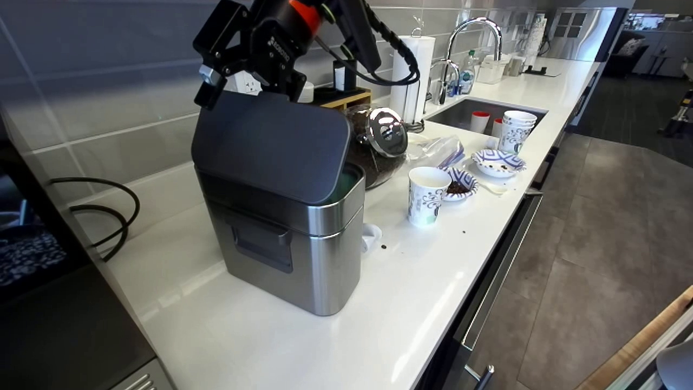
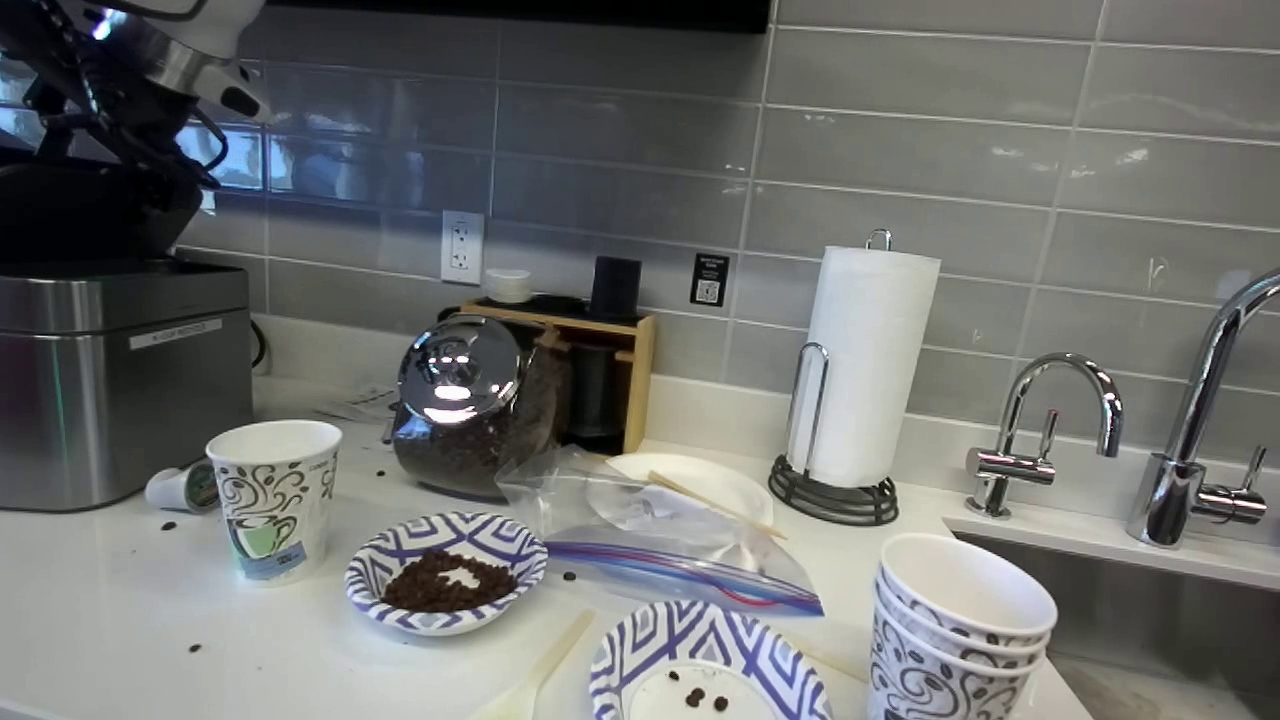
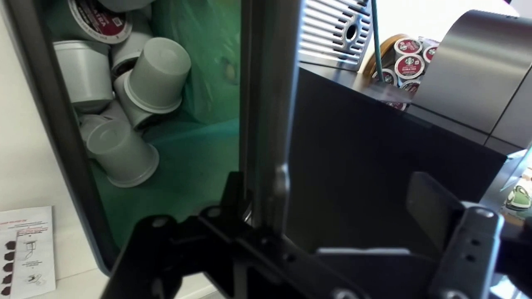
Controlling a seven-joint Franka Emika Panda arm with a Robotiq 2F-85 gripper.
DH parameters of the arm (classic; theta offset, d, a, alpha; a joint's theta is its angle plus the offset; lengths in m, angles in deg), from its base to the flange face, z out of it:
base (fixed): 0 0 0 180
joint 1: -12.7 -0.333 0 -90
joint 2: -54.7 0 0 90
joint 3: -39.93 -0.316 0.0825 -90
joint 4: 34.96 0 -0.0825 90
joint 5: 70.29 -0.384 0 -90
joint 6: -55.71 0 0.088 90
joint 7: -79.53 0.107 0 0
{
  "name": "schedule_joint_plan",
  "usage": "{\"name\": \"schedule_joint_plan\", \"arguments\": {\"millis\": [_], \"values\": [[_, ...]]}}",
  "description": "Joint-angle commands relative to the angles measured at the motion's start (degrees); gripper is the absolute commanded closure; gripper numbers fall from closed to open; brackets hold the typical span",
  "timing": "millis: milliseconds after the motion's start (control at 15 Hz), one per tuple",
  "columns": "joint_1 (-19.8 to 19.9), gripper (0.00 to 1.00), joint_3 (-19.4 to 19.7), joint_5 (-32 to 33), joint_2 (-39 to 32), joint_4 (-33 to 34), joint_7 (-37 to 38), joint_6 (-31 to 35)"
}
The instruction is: Open the lid on the bin and put a k-cup into it then close it
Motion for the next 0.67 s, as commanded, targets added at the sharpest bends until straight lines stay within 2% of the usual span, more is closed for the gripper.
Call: {"name": "schedule_joint_plan", "arguments": {"millis": [0,333,600], "values": [[0.7,0.0,-1.0,-2.4,3.2,-3.8,-0.4,1.8],[0.7,0.0,-1.2,-3.9,3.3,-2.1,-2.3,0.0],[0.6,0.0,-1.6,-6.2,1.3,0.6,-4.1,-4.1]]}}
